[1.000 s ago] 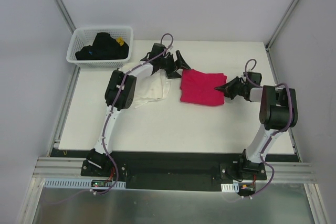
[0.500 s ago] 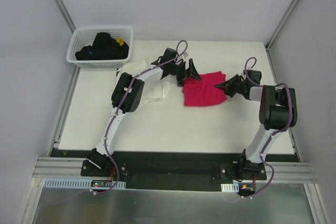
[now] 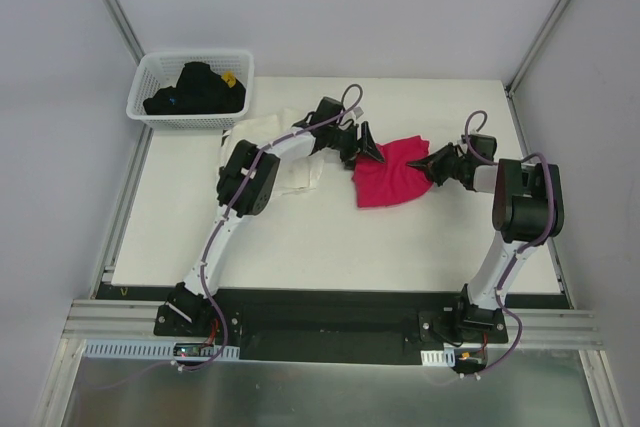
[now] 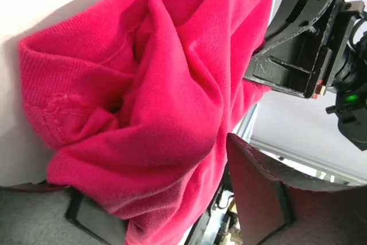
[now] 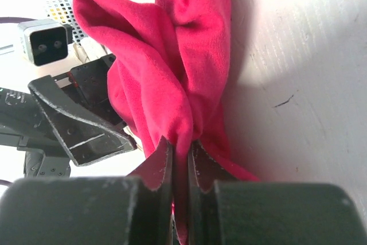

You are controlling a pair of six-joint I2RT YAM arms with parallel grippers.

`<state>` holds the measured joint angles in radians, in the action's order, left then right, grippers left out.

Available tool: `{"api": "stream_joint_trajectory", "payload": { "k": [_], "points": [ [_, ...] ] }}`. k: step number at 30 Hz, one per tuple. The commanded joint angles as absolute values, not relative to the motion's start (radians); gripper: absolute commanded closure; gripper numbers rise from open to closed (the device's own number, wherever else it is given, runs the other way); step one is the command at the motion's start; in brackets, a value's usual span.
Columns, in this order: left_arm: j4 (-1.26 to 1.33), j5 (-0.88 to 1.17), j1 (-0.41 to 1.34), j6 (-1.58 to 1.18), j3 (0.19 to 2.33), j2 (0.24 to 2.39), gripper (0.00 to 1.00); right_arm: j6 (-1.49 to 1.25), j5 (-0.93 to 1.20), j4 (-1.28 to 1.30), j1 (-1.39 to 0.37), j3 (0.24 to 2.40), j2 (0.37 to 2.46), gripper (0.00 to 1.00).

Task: Fold and stack the t-shirts
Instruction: Put the neatly folded tshirt into the corner of the board with both arms

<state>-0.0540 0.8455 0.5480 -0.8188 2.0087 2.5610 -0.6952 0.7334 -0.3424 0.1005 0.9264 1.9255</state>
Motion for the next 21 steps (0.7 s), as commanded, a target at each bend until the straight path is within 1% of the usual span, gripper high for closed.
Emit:
{"api": "stream_joint_trajectory", "payload": {
  "k": [1, 2, 4, 5, 6, 7, 9, 17, 21],
  "points": [
    [-0.156, 0.822, 0.558, -0.784, 2.017, 2.64, 0.42, -0.707, 0.759, -0.387, 0.11, 0.943, 1.908, 0.99],
    [-0.158, 0.822, 0.552, -0.785, 2.017, 2.641, 0.45, -0.704, 0.759, -0.387, 0.112, 0.942, 1.904, 0.99],
    [-0.158, 0.828, 0.548, -0.784, 2.016, 2.648, 0.56, -0.707, 0.758, -0.387, 0.115, 0.937, 1.899, 0.99],
    [-0.155, 0.831, 0.543, -0.782, 2.014, 2.646, 0.65, -0.707, 0.756, -0.388, 0.115, 0.937, 1.898, 0.99],
    [-0.156, 0.834, 0.542, -0.775, 2.014, 2.646, 0.71, -0.704, 0.755, -0.387, 0.117, 0.936, 1.899, 0.99],
    [-0.156, 0.827, 0.541, -0.77, 2.005, 2.639, 0.82, -0.706, 0.752, -0.388, 0.117, 0.936, 1.901, 0.99],
    [-0.156, 0.81, 0.54, -0.762, 1.988, 2.625, 1.0, -0.71, 0.752, -0.393, 0.117, 0.937, 1.907, 0.99],
    [-0.156, 0.707, 0.531, -0.732, 1.927, 2.511, 1.0, -0.715, 0.753, -0.408, 0.109, 0.92, 1.898, 0.99],
    [-0.156, 0.686, 0.52, -0.73, 1.91, 2.476, 1.0, -0.716, 0.746, -0.399, 0.066, 0.931, 1.902, 0.99]
  ]
}}
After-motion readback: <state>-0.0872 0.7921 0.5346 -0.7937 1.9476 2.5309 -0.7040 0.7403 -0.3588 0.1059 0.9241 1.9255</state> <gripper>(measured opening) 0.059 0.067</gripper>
